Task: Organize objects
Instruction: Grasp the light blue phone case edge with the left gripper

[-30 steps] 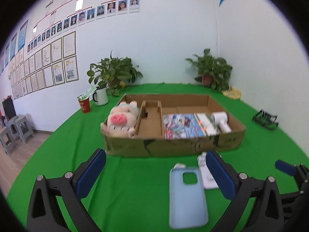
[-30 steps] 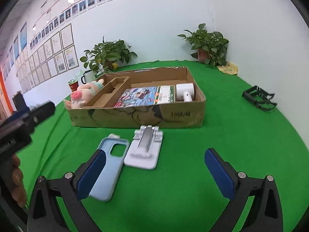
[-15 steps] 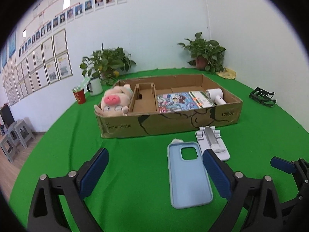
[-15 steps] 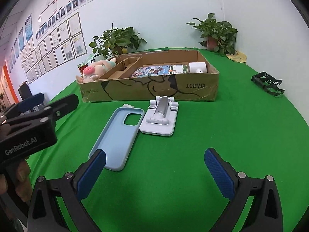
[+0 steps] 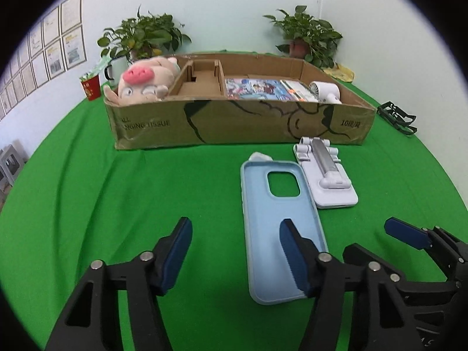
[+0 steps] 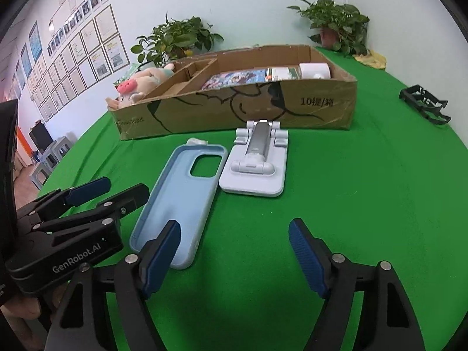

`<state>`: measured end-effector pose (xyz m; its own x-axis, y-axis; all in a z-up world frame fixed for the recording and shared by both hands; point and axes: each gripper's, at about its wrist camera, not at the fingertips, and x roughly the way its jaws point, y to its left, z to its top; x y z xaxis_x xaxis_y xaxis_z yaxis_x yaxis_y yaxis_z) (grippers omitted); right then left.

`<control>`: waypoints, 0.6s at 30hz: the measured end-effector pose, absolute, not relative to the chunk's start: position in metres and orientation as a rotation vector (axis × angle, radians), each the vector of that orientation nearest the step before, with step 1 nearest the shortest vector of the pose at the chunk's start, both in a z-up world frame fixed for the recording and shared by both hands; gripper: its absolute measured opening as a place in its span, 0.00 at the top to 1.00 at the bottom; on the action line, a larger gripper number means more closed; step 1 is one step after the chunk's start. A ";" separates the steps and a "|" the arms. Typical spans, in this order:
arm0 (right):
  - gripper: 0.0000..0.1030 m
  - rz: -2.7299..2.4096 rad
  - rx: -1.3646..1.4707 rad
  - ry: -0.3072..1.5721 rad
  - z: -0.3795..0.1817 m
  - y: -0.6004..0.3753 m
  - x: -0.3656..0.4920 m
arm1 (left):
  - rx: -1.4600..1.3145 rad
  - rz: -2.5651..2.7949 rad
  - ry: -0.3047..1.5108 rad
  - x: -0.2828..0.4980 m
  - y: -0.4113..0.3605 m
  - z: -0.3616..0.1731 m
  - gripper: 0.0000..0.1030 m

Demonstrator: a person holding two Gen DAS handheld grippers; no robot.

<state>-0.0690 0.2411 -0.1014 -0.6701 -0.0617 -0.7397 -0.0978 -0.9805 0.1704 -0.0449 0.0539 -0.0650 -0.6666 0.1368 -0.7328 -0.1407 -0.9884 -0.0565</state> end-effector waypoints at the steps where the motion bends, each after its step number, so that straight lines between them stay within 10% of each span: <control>1: 0.33 2.831 -1.284 0.306 -0.104 0.240 -0.072 | -1.225 2.715 0.002 -0.047 0.054 -0.067 0.50; 18: 0.84 2.870 -1.421 0.239 -0.122 0.209 -0.079 | -1.300 2.609 -0.004 -0.030 0.056 -0.087 0.84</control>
<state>-0.0793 0.2089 -0.1216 -0.6064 -0.1285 -0.7847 -0.0031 -0.9865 0.1639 -0.0300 0.0564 -0.0871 -0.5816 0.2022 -0.7880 -0.1999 -0.9744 -0.1026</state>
